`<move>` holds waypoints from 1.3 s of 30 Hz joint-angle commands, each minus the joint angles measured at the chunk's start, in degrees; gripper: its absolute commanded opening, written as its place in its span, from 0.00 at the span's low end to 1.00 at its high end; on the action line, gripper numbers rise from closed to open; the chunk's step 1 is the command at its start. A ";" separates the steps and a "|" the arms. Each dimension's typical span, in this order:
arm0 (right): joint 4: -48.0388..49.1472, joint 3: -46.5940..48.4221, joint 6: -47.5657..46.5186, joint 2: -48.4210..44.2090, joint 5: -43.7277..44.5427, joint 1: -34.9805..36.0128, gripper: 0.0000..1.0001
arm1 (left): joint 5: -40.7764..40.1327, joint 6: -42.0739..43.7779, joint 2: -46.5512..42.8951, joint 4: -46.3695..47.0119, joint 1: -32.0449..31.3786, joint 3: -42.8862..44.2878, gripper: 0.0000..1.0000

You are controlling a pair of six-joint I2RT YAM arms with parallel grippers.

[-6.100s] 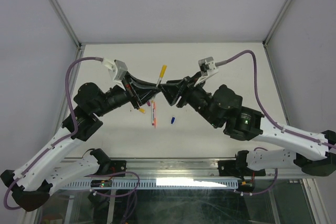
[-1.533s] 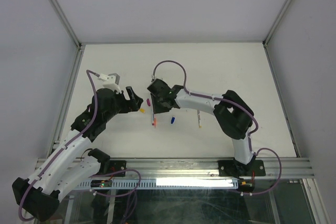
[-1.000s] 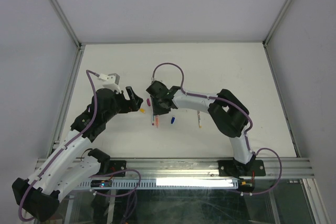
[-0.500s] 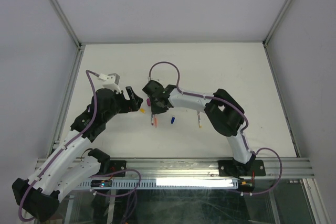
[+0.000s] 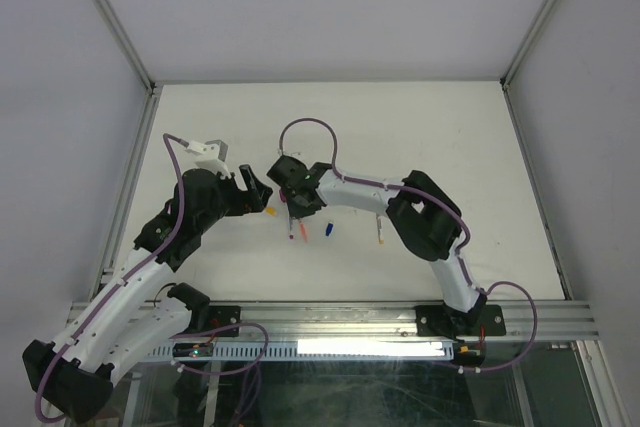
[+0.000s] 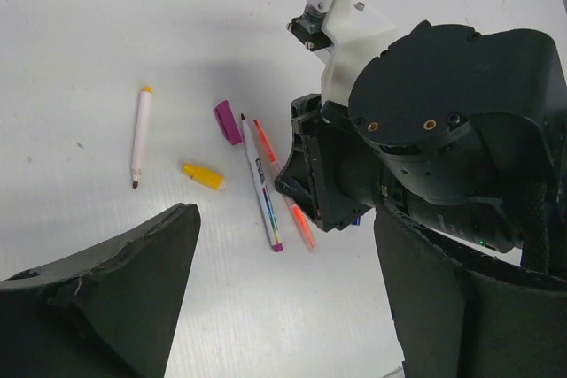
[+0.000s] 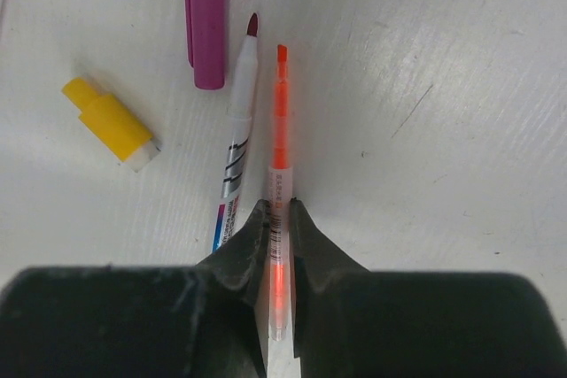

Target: Insert the pens into the pen caps

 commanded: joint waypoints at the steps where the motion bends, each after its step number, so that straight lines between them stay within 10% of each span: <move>1: 2.90 -3.68 1.44 -3.84 0.20 -0.58 0.04 | 0.41 -0.25 -1.22 1.22 0.21 -0.17 0.82; 22: 43.36 -42.70 7.52 -41.70 -12.29 -7.13 0.00 | 9.69 0.94 -5.52 10.09 0.19 -2.05 0.84; 39: 69.86 -51.78 14.91 -53.45 -14.45 -7.27 0.00 | 26.86 -0.84 -1.55 23.12 0.19 -2.93 0.74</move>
